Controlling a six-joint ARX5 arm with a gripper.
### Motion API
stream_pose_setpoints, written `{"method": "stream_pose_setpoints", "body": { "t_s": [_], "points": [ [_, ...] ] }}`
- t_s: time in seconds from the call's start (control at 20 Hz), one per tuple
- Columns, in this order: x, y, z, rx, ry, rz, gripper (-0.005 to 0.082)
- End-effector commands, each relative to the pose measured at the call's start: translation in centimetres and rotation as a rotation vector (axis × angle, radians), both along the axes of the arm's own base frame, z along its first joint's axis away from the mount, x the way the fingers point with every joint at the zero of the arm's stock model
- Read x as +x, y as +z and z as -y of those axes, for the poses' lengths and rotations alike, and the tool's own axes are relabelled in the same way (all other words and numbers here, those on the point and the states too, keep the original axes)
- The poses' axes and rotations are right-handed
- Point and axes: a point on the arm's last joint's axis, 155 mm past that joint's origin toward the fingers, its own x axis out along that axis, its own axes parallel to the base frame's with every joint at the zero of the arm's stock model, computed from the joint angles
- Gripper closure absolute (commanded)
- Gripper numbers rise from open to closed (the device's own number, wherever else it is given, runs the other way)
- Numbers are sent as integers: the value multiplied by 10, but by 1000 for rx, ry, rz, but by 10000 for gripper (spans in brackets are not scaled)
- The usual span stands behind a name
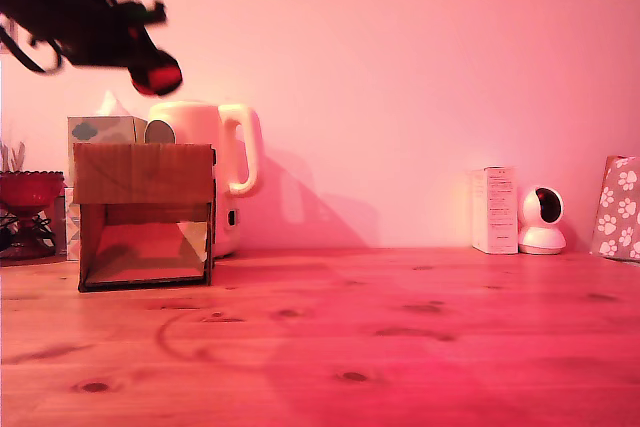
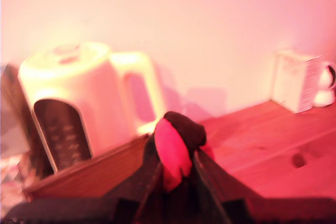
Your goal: Drop the footbag into the cardboard dice tower
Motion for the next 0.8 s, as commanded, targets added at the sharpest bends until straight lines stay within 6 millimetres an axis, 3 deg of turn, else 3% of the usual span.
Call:
{"method": "stream_pose_setpoints", "body": {
  "t_s": [0.0, 0.35, 0.65, 0.7, 0.75],
  "points": [
    [11, 4, 1, -4, 1, 11, 659],
    [58, -17, -2, 15, 21, -92, 659],
    [69, -29, -5, 34, 27, -134, 646],
    [70, -28, -5, 41, 25, -124, 600],
    [70, -25, -4, 43, 24, -113, 485]
  ]
}}
